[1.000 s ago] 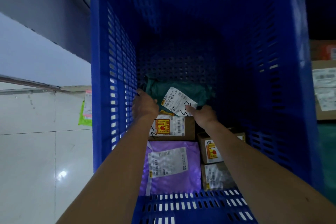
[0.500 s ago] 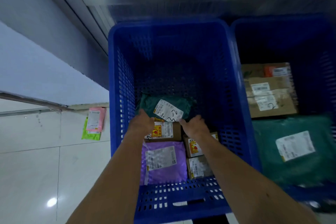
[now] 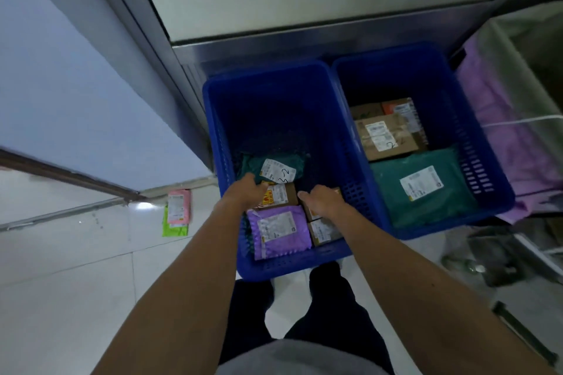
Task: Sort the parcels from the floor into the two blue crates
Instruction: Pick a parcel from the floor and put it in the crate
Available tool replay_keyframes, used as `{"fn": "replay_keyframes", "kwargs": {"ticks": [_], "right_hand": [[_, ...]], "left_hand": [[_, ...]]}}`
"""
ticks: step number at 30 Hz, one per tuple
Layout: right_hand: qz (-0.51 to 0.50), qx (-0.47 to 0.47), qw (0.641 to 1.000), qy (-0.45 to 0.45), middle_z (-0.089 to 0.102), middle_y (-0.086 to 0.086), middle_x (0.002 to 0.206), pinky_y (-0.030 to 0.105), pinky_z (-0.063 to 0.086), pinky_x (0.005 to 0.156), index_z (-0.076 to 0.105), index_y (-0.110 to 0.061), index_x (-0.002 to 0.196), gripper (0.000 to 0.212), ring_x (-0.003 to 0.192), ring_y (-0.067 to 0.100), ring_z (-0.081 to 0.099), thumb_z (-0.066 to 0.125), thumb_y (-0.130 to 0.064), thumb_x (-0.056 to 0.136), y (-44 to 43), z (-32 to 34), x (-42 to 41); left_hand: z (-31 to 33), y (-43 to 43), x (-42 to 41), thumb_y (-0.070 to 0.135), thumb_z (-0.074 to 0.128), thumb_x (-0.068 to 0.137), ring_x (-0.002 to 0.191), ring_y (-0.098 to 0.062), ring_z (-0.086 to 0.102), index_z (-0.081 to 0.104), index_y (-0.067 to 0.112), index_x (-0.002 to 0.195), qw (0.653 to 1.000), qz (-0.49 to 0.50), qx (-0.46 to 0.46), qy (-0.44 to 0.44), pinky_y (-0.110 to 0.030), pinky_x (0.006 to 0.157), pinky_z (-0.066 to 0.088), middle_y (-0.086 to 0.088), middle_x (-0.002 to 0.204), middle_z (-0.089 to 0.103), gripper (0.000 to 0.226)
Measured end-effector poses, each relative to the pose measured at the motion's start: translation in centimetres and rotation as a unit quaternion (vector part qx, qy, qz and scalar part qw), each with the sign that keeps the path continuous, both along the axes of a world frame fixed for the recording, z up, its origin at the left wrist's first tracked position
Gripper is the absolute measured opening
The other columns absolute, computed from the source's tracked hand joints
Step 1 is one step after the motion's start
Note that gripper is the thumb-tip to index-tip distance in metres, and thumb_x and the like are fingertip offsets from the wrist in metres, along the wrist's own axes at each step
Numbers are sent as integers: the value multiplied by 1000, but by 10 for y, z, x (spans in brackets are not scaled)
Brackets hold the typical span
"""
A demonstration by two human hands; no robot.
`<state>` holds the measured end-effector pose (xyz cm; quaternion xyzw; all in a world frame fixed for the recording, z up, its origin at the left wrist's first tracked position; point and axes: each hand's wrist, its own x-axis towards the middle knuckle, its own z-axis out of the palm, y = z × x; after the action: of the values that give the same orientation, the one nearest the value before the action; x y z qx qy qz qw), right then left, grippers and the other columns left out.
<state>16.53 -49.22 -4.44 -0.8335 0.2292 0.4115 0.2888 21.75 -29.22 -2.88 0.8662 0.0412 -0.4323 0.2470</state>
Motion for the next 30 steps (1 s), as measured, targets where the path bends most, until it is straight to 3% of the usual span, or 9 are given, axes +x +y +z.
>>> {"fn": "replay_keyframes", "kwargs": {"ticks": [2,7,10,16,21,25,30], "right_hand": [[-20,14,1000,-16,47,4,69,32,38,58,47,-14,70,48,62,21,49,41,-50,101,11,12,-14],[-8,17,999,-35,44,4,76,34,39,68,49,-11,78,44,71,20,49,38,-45,102,39,37,-41],[24,1,998,-55,41,2,69,31,33,57,43,-16,66,47,62,18,44,36,-47,101,51,49,-55],[58,-14,994,-88,43,4,58,33,37,58,46,-14,65,41,54,21,43,44,-36,99,72,71,-72],[120,-14,989,-85,54,8,75,34,41,64,54,-10,75,37,69,24,52,42,-34,100,104,65,-87],[151,-10,984,-93,62,10,94,33,42,72,62,-5,102,38,81,24,58,40,-36,101,124,52,-103],[181,-11,980,-86,63,11,108,35,42,78,61,-9,103,34,94,29,57,41,-37,101,171,38,-117]], "left_hand": [[8,10,-6,49,45,101,135,-36,44,30,7,150,1000,-17,3,0,-41,105,39,-19,152,39,67],[33,35,-26,49,46,100,123,-35,51,41,9,140,999,-39,12,-17,-38,96,42,-18,142,50,56],[44,50,-41,48,45,101,126,-35,50,41,9,142,999,-46,14,-23,-40,101,42,-17,144,48,57],[65,66,-73,40,44,103,127,-33,50,48,4,137,998,-19,2,-64,-37,101,40,-17,141,52,49],[62,98,-115,41,42,103,130,-35,49,53,4,136,996,31,23,-75,-40,105,39,-17,143,52,51],[60,128,-145,39,37,105,132,-37,46,50,1,139,996,52,45,-59,-40,107,38,-18,145,49,53],[50,183,-159,37,40,103,121,-34,56,58,4,130,991,105,73,-42,-41,103,45,-17,132,60,46]]}}
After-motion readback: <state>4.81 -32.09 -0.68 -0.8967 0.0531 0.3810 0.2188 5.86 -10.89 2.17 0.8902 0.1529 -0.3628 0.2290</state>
